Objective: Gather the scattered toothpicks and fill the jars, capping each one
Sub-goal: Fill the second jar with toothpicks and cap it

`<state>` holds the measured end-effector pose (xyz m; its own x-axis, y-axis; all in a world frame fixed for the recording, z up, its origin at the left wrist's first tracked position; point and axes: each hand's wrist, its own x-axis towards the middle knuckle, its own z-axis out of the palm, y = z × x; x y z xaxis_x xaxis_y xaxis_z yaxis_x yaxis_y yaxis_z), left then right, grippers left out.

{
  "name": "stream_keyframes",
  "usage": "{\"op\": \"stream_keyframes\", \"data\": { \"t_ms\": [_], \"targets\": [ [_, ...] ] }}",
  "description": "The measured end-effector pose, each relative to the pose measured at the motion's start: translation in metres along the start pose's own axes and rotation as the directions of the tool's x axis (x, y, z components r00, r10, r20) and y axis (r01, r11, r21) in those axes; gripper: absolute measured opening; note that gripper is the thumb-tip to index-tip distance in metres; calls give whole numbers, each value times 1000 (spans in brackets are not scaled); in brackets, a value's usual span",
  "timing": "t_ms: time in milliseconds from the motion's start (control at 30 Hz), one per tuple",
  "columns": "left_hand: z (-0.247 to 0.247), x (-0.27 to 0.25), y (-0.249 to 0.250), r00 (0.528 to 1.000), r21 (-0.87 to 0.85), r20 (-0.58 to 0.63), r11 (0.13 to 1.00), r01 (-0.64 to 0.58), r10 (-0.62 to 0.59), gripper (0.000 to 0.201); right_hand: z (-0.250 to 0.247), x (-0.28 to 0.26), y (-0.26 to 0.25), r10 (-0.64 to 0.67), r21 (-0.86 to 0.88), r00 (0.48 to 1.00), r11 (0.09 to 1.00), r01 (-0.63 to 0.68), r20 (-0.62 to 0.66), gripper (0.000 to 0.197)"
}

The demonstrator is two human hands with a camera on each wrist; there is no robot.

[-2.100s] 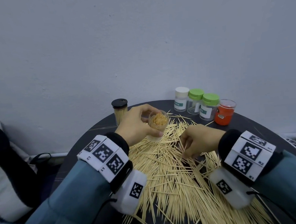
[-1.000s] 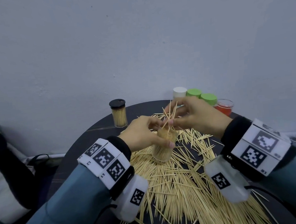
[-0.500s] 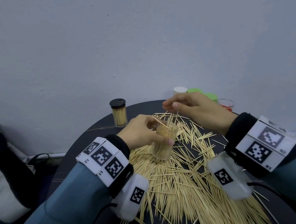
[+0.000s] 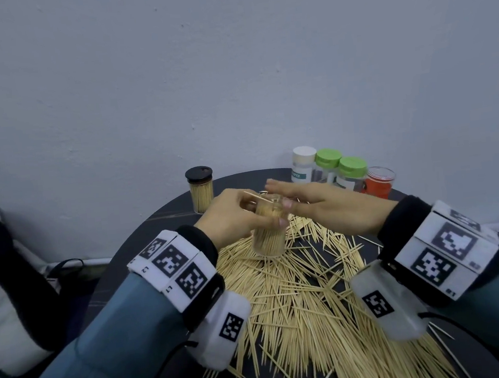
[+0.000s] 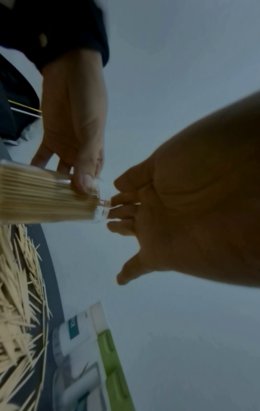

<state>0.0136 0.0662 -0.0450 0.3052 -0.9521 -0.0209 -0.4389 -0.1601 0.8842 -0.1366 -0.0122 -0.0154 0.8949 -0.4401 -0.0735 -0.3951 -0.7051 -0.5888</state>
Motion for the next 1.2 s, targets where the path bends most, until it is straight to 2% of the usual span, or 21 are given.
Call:
{"op": "stream_keyframes", "data": {
  "t_ms": [100,300,367,433,533,600,700,800,933,1000,1100,1167,1200],
  "targets": [
    [1,0,-1,1000,-16,-22,1000,-22,21,39,2,0,-3,-43,-19,988,999,41,-151,41],
    [8,1,-3,997,59,20,995,-75,74,43,11,3,-4,-91,-160,898,987,24,-429,13],
    [10,1,-3,996,90,31,993,-81,79,41,13,3,-5,-88,-160,881,987,15,-465,8],
    [11,0,-3,997,106,25,991,-76,74,41,13,3,-5,-80,-150,885,989,12,-459,16],
    [9,-1,-2,997,89,17,993,-75,74,51,11,4,-6,-100,-134,874,990,40,-475,16],
    [8,-2,-1,997,64,-1,995,-72,72,55,7,5,-5,-107,-59,843,994,89,-527,11],
    [7,-1,-1,997,22,-19,997,-78,78,56,1,2,-5,-105,-8,787,992,126,-608,20],
    [7,0,-2,997,0,-22,998,-69,69,56,-3,1,-3,-79,59,723,985,164,-686,19],
    [7,1,-1,998,-50,-8,997,-55,54,51,-1,0,-3,-38,129,667,972,199,-744,20],
    [6,0,0,999,-78,0,996,-50,50,47,3,0,-2,-17,132,677,977,169,-735,17],
    [5,0,0,999,-123,2,991,-44,45,40,10,3,2,4,95,743,992,81,-669,10],
    [3,0,-1,999,-142,-5,989,-40,40,38,13,4,3,3,28,770,999,19,-638,15],
    [3,1,-1,999,-147,-11,988,-39,38,39,14,4,2,3,17,767,1000,11,-642,16]
  ]
}}
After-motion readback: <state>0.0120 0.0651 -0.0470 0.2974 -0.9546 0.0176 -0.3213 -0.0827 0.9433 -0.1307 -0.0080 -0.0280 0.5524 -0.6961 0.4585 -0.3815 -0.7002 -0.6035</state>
